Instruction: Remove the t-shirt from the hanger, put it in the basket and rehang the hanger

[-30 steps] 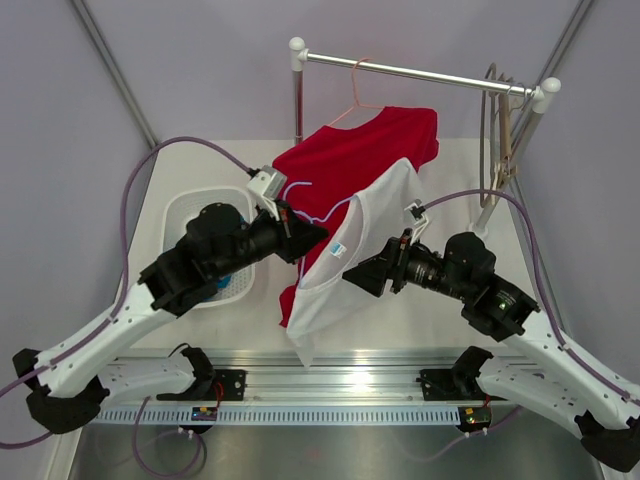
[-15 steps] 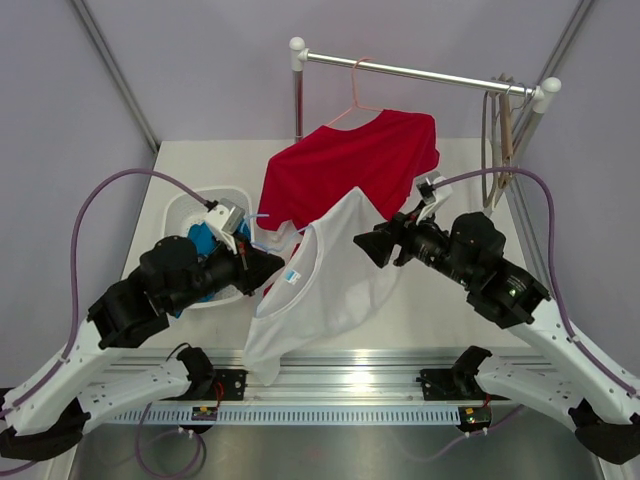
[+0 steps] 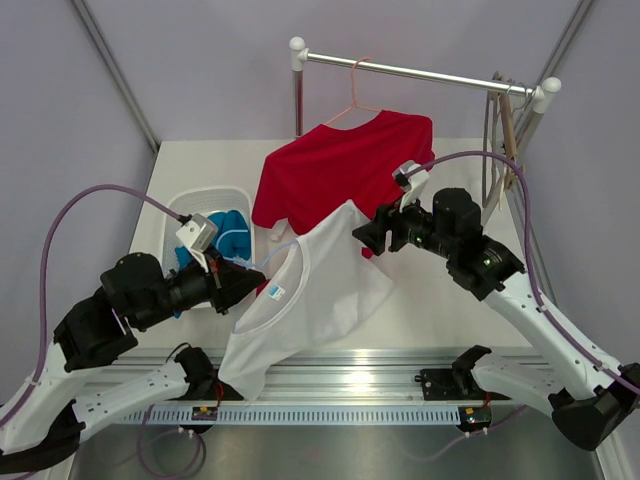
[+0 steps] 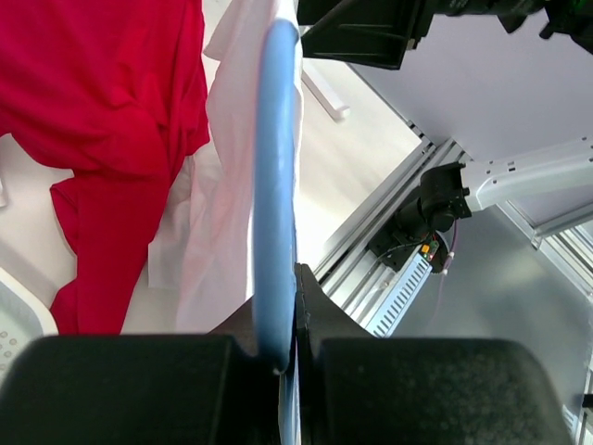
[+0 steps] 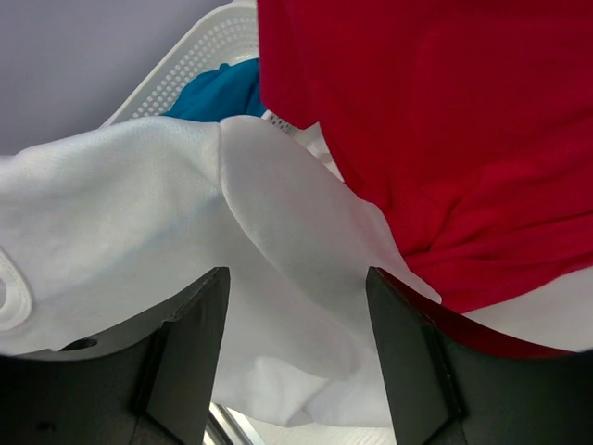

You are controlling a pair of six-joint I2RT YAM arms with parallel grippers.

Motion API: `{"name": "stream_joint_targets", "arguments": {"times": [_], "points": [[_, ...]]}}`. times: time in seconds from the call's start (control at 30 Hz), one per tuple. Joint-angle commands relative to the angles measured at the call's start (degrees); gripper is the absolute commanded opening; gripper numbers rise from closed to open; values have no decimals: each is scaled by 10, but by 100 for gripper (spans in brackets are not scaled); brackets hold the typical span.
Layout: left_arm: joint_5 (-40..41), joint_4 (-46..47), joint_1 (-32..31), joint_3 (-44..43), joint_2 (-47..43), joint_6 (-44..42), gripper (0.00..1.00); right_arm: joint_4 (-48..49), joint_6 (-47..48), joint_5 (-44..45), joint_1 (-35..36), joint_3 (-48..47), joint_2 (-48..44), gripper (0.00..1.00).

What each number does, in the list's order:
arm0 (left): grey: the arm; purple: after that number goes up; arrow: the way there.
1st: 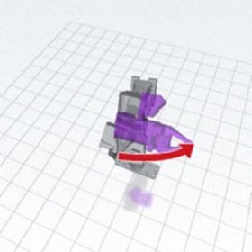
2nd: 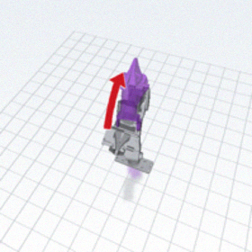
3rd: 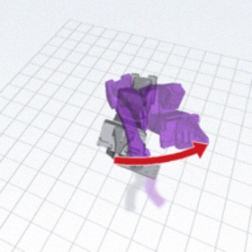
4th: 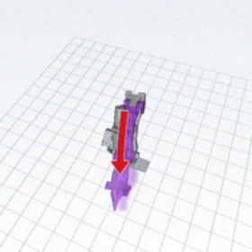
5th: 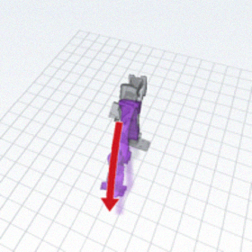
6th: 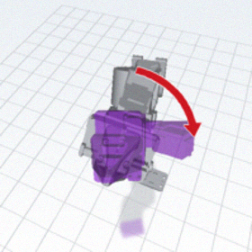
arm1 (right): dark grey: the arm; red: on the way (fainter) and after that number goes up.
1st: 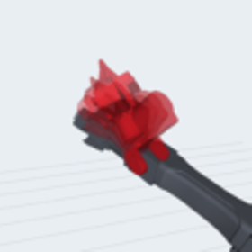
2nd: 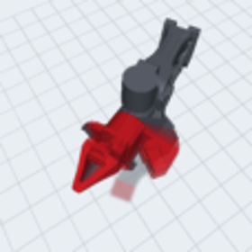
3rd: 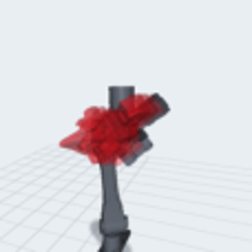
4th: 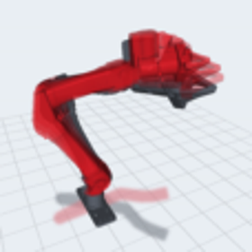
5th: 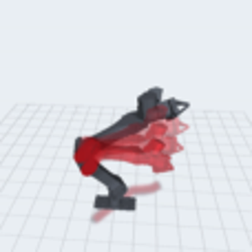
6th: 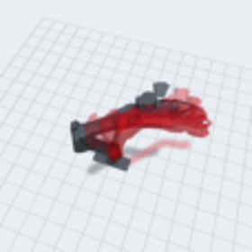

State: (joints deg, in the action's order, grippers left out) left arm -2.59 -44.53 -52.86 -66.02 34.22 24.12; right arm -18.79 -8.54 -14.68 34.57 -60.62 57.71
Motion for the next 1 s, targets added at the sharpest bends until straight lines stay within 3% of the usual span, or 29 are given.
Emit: {"name": "stream_joint_targets", "arguments": {"times": [0.0,0.07,0.1,0.13,0.2,0.23,0.57,0.67,0.8,0.97], "points": [[-24,9,0,-31,-9,-9,0,44,9,-98,-6,-13,24,66],[-38,7,0,-38,-10,-8,0,61,2,-108,-6,-11,39,55],[-42,7,0,-41,-11,-8,0,68,-12,-91,-6,-5,39,44],[-43,2,0,-46,-12,-9,0,78,-19,-77,-6,1,32,24],[-36,-11,0,-50,-14,-13,0,104,-38,-55,-14,11,14,5],[-31,-16,0,-51,-15,-14,0,109,-43,-45,-14,11,9,1],[50,-135,0,-60,-82,-4,0,77,-117,168,-63,5,-15,0],[63,-158,0,-88,-116,2,0,80,-125,160,-65,13,-13,0],[30,-164,0,-112,-157,1,0,77,-140,149,-66,15,14,0],[-80,-187,0,-126,-178,-14,0,75,-165,132,-66,-14,53,0]]}}
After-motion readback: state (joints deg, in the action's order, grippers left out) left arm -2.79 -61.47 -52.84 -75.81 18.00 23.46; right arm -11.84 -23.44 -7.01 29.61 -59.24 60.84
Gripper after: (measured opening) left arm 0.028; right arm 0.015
